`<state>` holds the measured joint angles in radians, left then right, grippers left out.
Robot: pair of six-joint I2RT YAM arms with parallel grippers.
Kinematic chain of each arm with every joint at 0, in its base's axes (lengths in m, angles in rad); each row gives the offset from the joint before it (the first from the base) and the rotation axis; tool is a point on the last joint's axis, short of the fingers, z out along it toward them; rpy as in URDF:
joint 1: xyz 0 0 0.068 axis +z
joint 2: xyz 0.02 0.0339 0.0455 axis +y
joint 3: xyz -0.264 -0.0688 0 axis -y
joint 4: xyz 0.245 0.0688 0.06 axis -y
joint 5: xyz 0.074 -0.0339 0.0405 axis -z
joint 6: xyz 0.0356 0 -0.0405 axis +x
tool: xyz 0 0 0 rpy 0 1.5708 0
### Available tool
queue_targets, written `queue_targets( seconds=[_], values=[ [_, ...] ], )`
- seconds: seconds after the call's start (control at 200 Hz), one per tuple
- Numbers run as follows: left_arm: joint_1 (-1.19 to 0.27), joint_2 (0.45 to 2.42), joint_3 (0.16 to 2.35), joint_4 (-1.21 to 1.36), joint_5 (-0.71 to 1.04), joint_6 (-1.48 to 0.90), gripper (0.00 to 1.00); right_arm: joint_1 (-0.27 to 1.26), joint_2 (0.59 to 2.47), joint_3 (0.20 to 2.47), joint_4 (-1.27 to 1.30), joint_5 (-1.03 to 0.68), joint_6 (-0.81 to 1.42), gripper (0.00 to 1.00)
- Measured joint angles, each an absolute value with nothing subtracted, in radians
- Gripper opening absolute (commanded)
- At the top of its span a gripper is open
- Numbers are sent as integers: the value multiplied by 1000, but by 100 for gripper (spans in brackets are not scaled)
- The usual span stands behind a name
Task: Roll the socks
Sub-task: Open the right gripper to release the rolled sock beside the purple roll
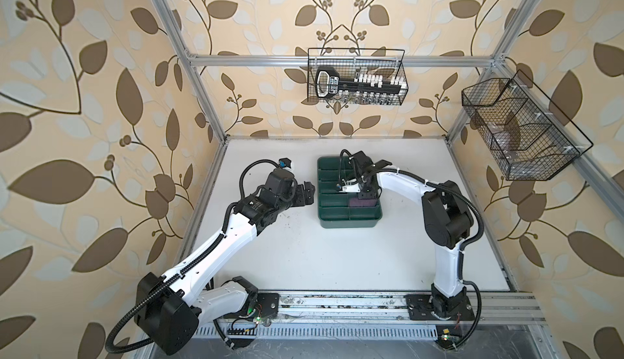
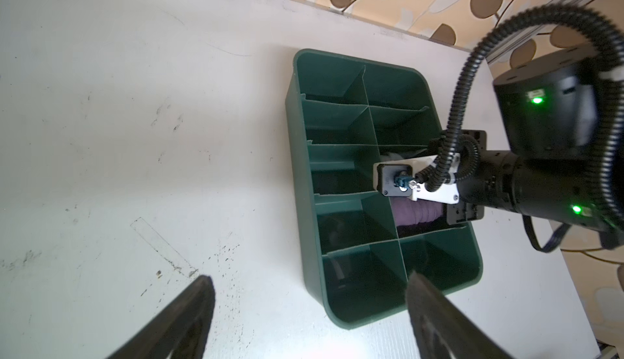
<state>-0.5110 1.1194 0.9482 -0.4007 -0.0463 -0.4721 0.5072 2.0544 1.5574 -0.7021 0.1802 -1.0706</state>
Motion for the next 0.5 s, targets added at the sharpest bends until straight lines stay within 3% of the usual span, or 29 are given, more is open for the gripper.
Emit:
queue_targets(
  seconds=[0.255,0.345,0.5],
  values=[
    [-511,1119,954,-456,-53,-467,92,462,2119,1631,-775,-24,-1100,0],
    [-511,1119,966,-472,-57,-461,92,456,2119,1633,-778,-43,-1095,32],
    [-511,1119,986,-479,-64,-444,93,455,2095,1658,-816,-61,-1098,55]
  ],
)
